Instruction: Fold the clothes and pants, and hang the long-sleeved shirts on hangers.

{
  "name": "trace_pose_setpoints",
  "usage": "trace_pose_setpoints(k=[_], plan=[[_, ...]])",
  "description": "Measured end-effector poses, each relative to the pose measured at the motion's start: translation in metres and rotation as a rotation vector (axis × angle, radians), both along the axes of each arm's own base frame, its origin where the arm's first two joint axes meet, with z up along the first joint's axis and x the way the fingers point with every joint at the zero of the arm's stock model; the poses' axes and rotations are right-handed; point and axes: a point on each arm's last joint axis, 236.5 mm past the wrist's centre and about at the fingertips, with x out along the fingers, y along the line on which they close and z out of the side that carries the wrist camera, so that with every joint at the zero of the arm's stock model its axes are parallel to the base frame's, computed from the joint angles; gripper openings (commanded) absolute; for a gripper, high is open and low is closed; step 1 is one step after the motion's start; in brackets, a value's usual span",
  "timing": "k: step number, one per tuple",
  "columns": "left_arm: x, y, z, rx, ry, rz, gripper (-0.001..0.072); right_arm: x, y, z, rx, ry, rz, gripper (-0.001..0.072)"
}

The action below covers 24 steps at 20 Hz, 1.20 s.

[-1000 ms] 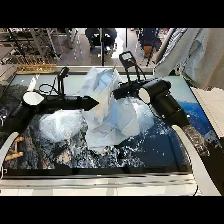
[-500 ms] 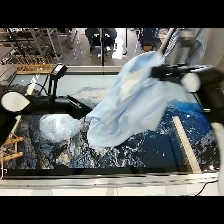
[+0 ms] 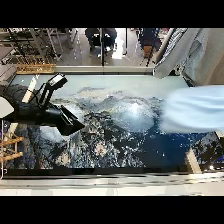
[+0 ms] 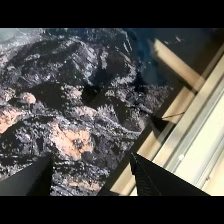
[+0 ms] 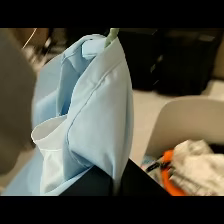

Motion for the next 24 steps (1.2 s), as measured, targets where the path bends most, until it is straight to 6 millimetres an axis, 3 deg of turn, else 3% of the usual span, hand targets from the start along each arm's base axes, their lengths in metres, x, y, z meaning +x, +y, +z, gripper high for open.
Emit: trace_pose_setpoints(k=[2,4,7,9,11,16,17,18,19,21,24], plan=[[-0.002,0.002,-0.002,0.014,0.005,-0.004,0.0481,-0.063,-0.028,0.029,-0.082,-0.037,-0.167,0.0016],[-0.002,0.006,-0.005,0.035,0.004,-0.001,0.0481,-0.114,-0.049,0.040,-0.129,-0.044,-0.301,0.0016],[0.000,0.013,-0.010,0.074,-0.001,0.009,0.0481,-0.172,-0.068,0.066,-0.257,-0.051,-0.435,0.0017],[0.002,0.017,-0.012,0.082,0.012,0.032,0.0480,-0.199,-0.077,0.079,-0.328,-0.044,-0.495,0.0017],[0.002,0.018,-0.013,0.078,0.036,0.063,0.0481,-0.226,-0.088,0.077,-0.339,-0.025,-0.559,0.0017],[0.003,0.020,-0.014,0.069,0.073,0.113,0.0480,-0.286,-0.106,0.037,-0.216,0.017,-0.716,0.0024],[0.003,0.020,-0.014,0.068,0.076,0.117,0.0481,-0.292,-0.106,0.035,-0.209,0.016,-0.732,0.0191],[0.003,0.020,-0.014,0.068,0.077,0.118,0.0482,-0.296,-0.105,0.033,-0.204,0.011,-0.740,0.0512],[0.003,0.021,-0.015,0.067,0.080,0.122,0.0483,-0.298,-0.105,0.032,-0.197,0.003,-0.741,0.0720],[0.003,0.021,-0.015,0.068,0.080,0.124,0.0483,-0.293,-0.101,0.034,-0.193,-0.043,-0.714,0.0708],[0.003,0.021,-0.015,0.067,0.083,0.126,0.0482,-0.269,-0.089,0.048,-0.208,-0.165,-0.611,0.0681]])
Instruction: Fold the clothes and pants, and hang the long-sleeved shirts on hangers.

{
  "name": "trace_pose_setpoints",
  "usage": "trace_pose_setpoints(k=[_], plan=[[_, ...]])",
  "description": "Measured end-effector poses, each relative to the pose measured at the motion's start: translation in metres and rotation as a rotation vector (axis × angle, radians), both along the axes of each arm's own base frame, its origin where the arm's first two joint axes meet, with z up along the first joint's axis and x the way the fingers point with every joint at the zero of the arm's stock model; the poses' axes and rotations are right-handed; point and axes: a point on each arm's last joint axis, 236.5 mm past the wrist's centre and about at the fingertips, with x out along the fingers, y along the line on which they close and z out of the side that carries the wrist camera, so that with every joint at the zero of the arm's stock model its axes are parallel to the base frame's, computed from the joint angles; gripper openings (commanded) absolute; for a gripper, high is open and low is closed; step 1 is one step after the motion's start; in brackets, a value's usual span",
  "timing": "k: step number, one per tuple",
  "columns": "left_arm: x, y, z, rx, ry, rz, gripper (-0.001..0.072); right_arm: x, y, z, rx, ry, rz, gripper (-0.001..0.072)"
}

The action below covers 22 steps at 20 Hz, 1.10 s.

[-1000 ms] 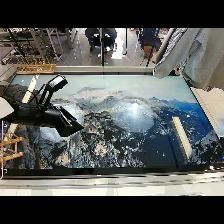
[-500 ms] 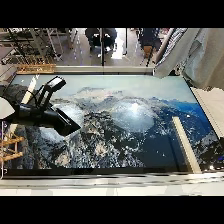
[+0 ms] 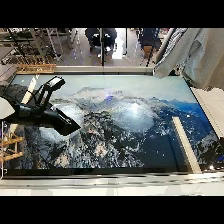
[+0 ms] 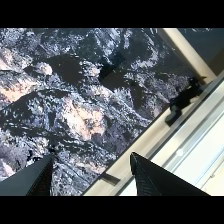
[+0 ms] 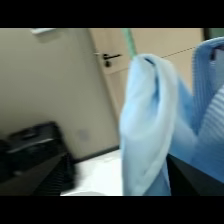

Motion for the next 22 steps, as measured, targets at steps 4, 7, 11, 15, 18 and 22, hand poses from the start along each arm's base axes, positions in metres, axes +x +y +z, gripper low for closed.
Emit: trace_pose_setpoints(k=[4,7,11,15,18,22], plan=[[0.000,0.000,0.000,-0.001,0.002,0.002,0.0483,0.057,0.046,0.048,-0.153,-0.138,0.246,0.0511],[0.004,0.009,-0.005,0.044,-0.010,0.015,0.0482,0.132,0.105,0.091,-0.274,-0.228,0.569,0.0510],[0.037,0.080,-0.022,0.275,-0.044,0.299,0.0483,0.267,0.206,0.082,-0.199,-0.198,1.178,0.0509],[0.062,0.165,-0.006,0.457,-0.147,0.675,0.0482,0.382,0.330,-0.021,0.108,0.031,1.786,0.0510],[0.067,0.183,0.009,0.476,-0.209,0.776,0.0483,0.431,0.394,-0.118,0.263,0.358,1.981,0.0477],[0.067,0.190,0.021,0.465,-0.252,0.823,0.0483,0.472,0.420,-0.195,0.276,0.693,1.982,0.0453]])
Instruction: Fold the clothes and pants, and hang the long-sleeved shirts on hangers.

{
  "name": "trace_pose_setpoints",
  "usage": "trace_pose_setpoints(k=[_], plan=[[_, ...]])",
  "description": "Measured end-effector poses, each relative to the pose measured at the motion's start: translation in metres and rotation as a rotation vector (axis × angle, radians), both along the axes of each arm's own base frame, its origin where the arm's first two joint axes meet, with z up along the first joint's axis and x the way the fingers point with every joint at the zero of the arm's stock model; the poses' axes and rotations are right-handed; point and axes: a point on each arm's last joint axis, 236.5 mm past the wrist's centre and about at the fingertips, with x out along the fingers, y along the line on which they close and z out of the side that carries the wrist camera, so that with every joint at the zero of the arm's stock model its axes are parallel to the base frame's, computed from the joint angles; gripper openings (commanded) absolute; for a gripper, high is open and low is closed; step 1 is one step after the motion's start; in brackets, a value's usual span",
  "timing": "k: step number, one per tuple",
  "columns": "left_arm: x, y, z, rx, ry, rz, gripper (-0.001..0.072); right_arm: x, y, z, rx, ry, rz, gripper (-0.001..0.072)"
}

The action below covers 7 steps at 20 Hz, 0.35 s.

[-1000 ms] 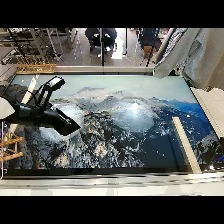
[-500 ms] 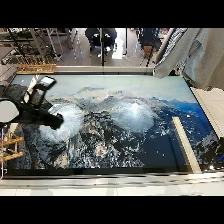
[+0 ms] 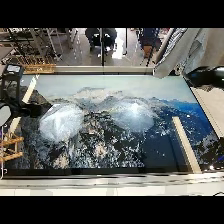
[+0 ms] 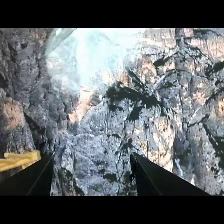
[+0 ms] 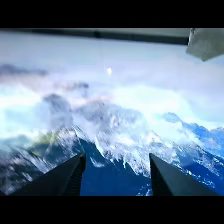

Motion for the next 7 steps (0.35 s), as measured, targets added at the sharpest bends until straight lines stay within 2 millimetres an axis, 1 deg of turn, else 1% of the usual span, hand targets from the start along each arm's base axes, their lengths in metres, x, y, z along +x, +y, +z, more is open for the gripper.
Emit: trace_pose_setpoints(k=[1,3,5,7], plan=[[0.000,-0.001,0.001,-0.003,-0.005,0.000,0.0482,0.008,0.005,-0.011,-0.027,0.018,0.013,0.0453],[0.001,-0.002,0.003,-0.010,-0.018,-0.002,0.0483,0.019,0.009,-0.027,-0.066,0.041,0.026,0.0453],[0.001,-0.004,0.004,-0.017,-0.024,-0.004,0.0482,0.025,0.011,-0.036,-0.086,0.054,0.034,0.0453],[0.001,-0.005,0.005,-0.021,-0.028,-0.005,0.0482,0.027,0.012,-0.039,-0.105,0.058,0.039,0.0453]])
